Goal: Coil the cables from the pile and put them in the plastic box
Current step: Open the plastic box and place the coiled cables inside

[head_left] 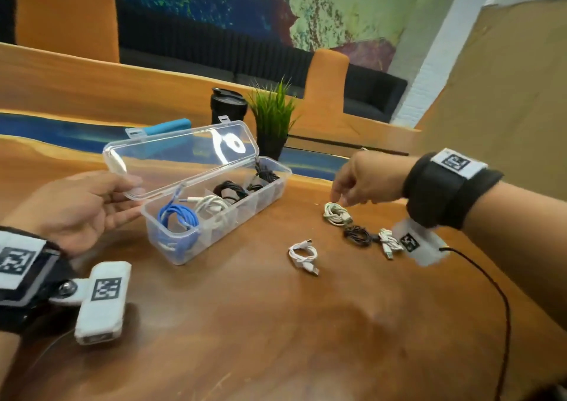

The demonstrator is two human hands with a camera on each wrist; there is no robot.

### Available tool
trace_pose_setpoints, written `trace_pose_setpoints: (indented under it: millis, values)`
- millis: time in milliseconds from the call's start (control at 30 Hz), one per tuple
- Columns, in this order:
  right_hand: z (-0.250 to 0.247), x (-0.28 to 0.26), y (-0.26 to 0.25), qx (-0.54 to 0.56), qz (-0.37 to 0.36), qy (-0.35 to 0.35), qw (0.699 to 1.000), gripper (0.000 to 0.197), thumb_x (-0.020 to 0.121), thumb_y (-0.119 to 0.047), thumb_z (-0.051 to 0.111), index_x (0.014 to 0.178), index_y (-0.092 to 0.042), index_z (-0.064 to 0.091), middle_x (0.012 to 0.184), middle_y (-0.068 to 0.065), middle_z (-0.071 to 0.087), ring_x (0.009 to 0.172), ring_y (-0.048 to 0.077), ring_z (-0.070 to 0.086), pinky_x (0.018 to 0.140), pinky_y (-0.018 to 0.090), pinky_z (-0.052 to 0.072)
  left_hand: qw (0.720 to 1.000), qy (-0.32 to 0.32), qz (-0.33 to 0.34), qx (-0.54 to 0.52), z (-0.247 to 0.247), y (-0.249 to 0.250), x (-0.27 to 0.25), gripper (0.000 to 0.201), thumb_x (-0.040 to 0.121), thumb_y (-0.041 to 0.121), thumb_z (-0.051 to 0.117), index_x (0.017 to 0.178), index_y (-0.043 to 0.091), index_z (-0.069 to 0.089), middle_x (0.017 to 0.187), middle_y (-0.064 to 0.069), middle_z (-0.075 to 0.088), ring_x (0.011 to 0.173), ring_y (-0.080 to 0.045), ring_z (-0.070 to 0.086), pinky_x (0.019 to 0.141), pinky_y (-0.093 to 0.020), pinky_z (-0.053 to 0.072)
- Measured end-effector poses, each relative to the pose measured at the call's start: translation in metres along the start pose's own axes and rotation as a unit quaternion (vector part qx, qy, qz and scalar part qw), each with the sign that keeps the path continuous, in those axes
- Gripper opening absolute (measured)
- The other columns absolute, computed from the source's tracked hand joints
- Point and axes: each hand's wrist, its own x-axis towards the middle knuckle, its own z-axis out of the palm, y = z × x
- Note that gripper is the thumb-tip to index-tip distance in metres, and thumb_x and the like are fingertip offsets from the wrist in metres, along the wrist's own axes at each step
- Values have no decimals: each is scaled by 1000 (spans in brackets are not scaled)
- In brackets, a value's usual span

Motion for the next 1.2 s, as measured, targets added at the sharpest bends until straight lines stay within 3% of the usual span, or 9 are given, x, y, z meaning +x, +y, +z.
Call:
trace_pose_setpoints:
  millis: [100,200,333,533,733,867,1000,1100,1200]
  values:
    - [29,-9,0,-36,-7,-28,999,20,89,-23,69,108,-31,71,91,-10,68,75,5,62,64,18,48,1000,-5,-3,7,-2,-1,1,32,96,8,50,77,10,75,72,-3,74,59,-7,71,51,-18,57]
    - [53,-4,-14,17,-2,-28,999,26,89,-39,67,114,-32,65,104,-8,69,88,10,65,82,30,57,1000,-10,-5,-2,-3,1,-1,19,96,9,51,92,10,69,91,-10,68,62,-6,71,55,-19,58]
    - [83,11,-42,34,9,-84,996,29,90,-46,64,110,-25,63,99,-5,68,80,12,66,72,28,58,1000,-6,-5,1,0,6,-11,13,96,8,52,98,7,64,91,-11,66,63,-9,70,69,-23,58]
    - [59,18,-67,152,-4,-42,987,12,88,-29,70,89,-17,69,76,1,71,63,11,64,55,21,51,1000,1,-5,-12,7,9,-22,8,95,5,55,99,6,62,80,-10,67,59,-12,68,58,-23,60]
    - [6,12,-136,453,-108,80,881,25,79,-8,77,99,-5,62,69,10,69,58,19,66,51,29,56,1000,7,-9,-20,8,8,-22,16,93,5,59,109,5,61,82,-12,66,59,-13,67,52,-22,57]
    - [19,21,-186,398,-140,66,904,19,84,-6,74,96,-1,61,74,15,71,54,17,67,52,32,59,1000,3,-4,-23,10,9,-26,18,93,5,60,111,4,60,84,-13,65,60,-14,68,51,-22,57]
    - [41,38,-203,149,-169,134,965,17,81,-24,78,83,-17,63,78,1,69,66,16,65,57,32,56,1000,-6,-3,-14,10,9,-24,28,94,5,59,121,1,59,96,-18,63,72,-19,65,55,-22,59]
    - [45,38,-209,47,-195,142,969,17,81,-32,75,76,-25,61,72,-10,58,74,12,56,57,23,41,1000,-12,-4,-11,11,7,-20,21,94,6,59,115,5,60,89,-13,65,70,-17,66,58,-21,60]
    - [44,38,-204,67,-232,95,966,7,89,-28,67,90,-27,74,74,-12,59,78,12,58,71,24,47,1000,-20,-7,-12,8,5,-14,20,93,8,59,113,5,61,90,-13,66,65,-14,70,59,-21,59]
